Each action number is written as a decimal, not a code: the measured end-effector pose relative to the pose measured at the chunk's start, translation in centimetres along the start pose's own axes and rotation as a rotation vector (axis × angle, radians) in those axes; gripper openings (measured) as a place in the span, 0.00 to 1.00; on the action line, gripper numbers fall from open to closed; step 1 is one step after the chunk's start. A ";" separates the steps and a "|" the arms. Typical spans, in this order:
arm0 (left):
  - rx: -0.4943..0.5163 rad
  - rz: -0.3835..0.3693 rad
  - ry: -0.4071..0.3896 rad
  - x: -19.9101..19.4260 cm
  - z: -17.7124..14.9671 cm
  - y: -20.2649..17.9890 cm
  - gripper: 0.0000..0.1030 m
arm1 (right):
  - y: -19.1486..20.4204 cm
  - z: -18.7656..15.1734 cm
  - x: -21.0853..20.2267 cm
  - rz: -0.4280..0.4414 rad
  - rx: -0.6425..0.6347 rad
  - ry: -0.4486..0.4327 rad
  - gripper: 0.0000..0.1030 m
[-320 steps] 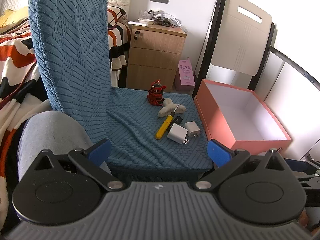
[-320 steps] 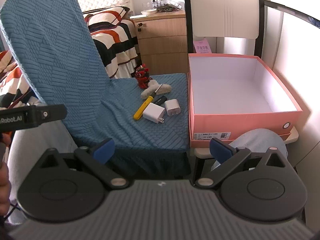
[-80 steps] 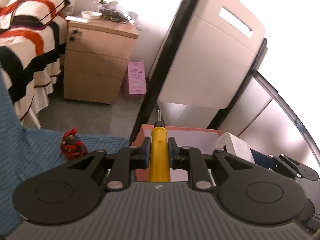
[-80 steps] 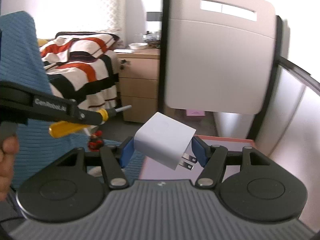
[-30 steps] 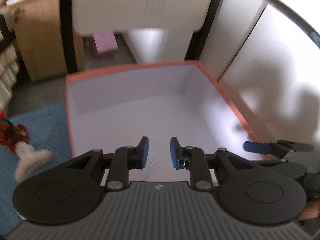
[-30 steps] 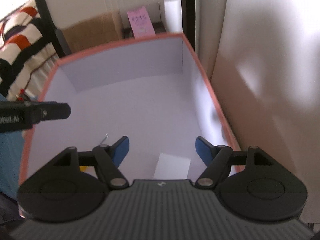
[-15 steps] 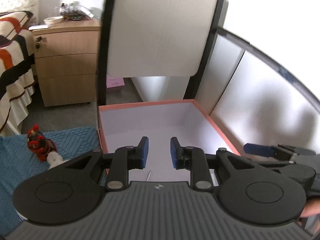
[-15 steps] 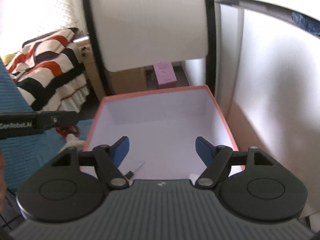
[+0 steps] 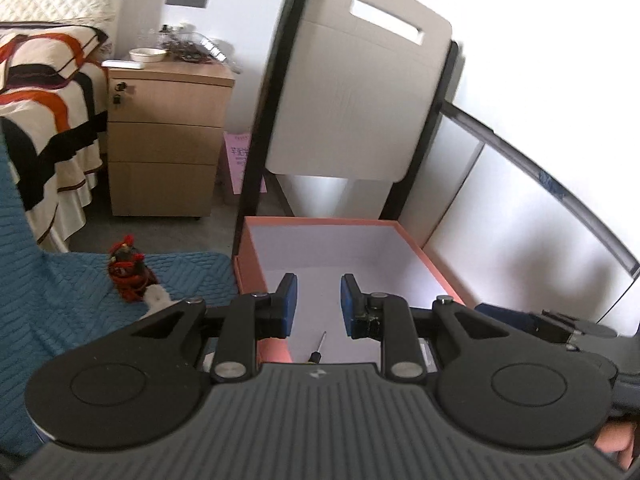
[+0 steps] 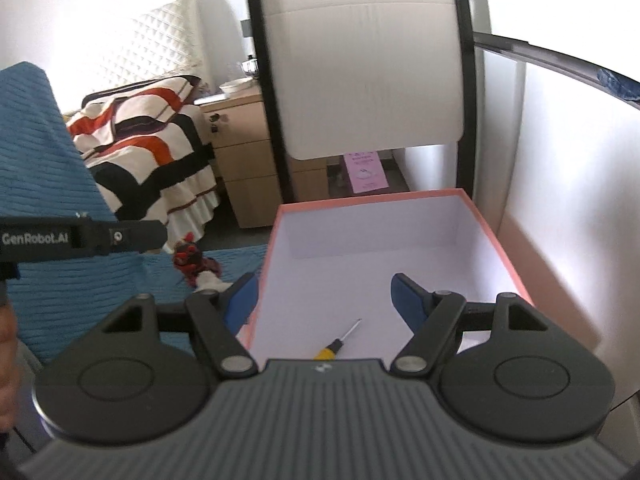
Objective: Organize rigid objects
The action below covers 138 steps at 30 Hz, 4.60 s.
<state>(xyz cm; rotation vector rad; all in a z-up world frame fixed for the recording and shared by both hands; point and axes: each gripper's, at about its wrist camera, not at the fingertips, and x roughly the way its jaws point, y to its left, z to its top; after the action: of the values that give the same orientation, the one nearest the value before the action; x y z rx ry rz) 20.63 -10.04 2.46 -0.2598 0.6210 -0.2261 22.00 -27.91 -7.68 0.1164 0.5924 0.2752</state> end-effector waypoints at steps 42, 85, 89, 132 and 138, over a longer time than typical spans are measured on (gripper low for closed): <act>-0.098 0.157 0.018 -5.5 -9.6 10.4 0.44 | 10.2 -9.8 -0.2 0.043 -0.023 0.137 0.73; -0.054 0.130 0.340 20.8 -6.6 23.1 0.30 | 16.5 -10.2 20.5 -0.154 -0.424 0.201 0.50; -0.004 0.137 0.342 21.2 -6.7 22.3 0.27 | 16.3 -10.5 21.9 -0.170 -0.456 0.265 0.49; -0.280 0.304 0.384 6.7 -13.7 20.5 0.14 | 15.2 -13.0 16.0 0.011 -0.262 0.374 0.44; -0.315 0.269 0.387 6.8 -13.3 20.8 0.23 | 15.2 -12.9 15.8 0.023 -0.263 0.374 0.45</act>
<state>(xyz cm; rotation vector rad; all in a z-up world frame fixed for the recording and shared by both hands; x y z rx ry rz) 20.72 5.35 -17.99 -0.4361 1.0691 0.0869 23.90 -8.44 -23.99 -0.1871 0.9198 0.3987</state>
